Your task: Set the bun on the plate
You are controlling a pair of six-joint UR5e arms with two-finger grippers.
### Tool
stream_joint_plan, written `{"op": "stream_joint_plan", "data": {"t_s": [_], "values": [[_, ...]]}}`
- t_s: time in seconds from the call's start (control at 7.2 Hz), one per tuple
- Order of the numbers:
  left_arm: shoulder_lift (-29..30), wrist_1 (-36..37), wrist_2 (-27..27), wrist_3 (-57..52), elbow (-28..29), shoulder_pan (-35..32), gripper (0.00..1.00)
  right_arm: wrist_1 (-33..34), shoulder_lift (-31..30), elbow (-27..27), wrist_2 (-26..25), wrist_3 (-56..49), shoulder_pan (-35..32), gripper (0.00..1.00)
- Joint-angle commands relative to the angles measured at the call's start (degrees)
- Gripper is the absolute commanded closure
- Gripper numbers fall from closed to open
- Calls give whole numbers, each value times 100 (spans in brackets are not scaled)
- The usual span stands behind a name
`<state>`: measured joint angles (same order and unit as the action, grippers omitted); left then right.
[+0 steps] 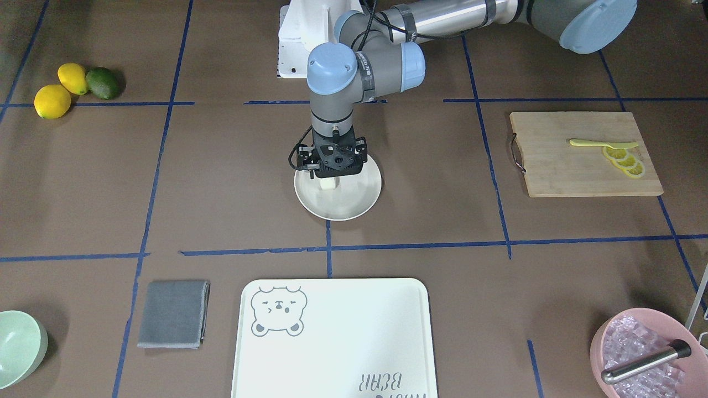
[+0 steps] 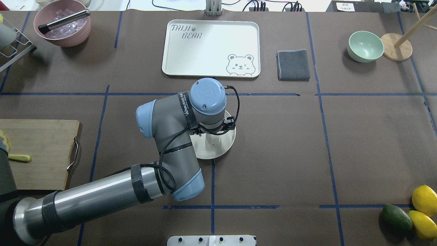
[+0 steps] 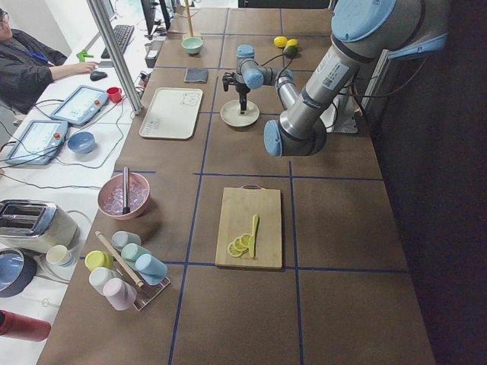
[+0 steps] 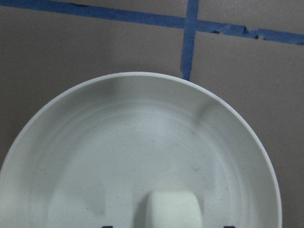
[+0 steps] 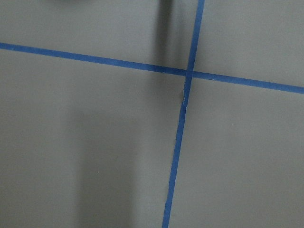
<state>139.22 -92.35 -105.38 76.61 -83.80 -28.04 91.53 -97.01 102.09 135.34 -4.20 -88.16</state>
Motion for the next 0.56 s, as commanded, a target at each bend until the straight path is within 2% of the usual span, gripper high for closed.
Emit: {"op": "stream_joint_plan", "data": {"t_s": [0.0, 0.14, 0.28, 0.42], "values": [[-1005, 1020, -821, -1378, -1596, -750, 0, -12, 6, 4, 10, 59, 0, 0], [-1742, 1540, -1279, -2500, -2562, -1312, 0, -21, 6, 13, 10, 59, 0, 0], [-2393, 1849, -1631, -3755, -3119, -1979, 0, -21, 6, 13, 10, 59, 0, 0], [-2957, 1913, -2114, -5003, -3169, -2786, 0, -21, 6, 13, 10, 51, 0, 0]]}}
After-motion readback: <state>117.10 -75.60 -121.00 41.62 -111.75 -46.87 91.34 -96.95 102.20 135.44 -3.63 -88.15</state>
